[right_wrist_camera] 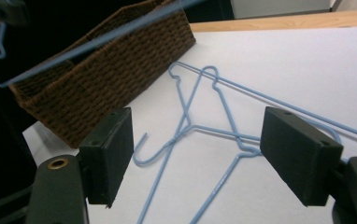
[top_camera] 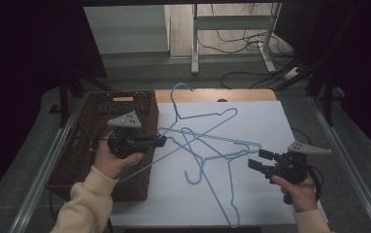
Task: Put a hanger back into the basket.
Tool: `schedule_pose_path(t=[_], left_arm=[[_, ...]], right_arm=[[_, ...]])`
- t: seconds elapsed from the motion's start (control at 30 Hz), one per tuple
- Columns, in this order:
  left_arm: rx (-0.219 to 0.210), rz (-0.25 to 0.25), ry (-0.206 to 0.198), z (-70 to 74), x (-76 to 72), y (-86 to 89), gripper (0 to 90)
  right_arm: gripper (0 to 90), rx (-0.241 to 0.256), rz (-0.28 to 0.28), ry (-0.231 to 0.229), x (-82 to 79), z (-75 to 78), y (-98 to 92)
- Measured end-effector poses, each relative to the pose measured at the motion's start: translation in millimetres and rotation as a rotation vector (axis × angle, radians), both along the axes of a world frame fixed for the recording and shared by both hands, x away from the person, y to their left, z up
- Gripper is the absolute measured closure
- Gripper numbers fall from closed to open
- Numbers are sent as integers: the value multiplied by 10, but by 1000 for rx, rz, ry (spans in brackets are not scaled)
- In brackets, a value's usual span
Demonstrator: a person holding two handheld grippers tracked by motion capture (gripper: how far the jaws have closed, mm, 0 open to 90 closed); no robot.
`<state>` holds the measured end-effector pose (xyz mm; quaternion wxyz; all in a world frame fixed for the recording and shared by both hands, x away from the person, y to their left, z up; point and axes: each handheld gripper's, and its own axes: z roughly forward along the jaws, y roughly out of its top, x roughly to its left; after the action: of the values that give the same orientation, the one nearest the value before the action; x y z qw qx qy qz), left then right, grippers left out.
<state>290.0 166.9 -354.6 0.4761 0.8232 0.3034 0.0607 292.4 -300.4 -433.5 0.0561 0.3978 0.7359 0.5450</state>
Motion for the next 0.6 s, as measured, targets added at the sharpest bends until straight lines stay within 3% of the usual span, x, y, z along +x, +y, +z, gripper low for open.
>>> schedule_pose_path(t=[0.23,0.6], left_arm=[[-60,89,3,36,36,438,862],[-72,203,20,-11,49,1012,862]], right_arm=[[257,-27,2,21,11,-55,9],[258,-32,12,43,69,-86,26]])
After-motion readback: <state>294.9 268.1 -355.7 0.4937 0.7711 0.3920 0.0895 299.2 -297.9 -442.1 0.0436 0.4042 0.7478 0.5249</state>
